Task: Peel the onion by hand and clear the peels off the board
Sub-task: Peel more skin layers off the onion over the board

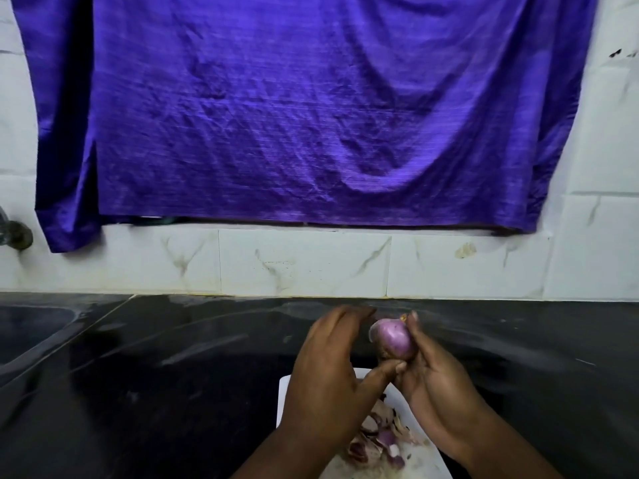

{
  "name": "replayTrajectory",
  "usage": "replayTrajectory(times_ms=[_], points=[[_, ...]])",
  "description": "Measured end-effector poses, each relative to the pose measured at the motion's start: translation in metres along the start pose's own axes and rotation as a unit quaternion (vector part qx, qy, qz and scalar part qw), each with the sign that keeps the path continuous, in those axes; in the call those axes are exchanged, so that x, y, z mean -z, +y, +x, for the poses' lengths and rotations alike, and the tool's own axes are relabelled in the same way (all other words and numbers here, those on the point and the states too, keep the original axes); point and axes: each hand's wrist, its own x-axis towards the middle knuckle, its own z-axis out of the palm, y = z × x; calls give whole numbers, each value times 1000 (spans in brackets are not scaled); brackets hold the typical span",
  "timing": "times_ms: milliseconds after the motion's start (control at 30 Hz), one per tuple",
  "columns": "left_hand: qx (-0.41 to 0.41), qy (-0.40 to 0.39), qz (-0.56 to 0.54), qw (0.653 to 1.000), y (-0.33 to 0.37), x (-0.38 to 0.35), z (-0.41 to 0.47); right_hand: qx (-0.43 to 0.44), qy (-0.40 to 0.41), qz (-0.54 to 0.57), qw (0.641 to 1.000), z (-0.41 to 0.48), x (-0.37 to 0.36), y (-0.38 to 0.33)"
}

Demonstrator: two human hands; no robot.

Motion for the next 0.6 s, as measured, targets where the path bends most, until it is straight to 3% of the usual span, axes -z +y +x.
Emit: replayTrajectory(times_ms=[200,400,600], points=[[11,0,-70,998,1,0,3,50,-49,-96,993,-5,-10,4],[6,-19,-157,987,4,-2,3,83,33,-62,994,-3,-8,-3],[15,-41,-179,983,7,-3,2,135,59,-138,979,-4,-11,-4]])
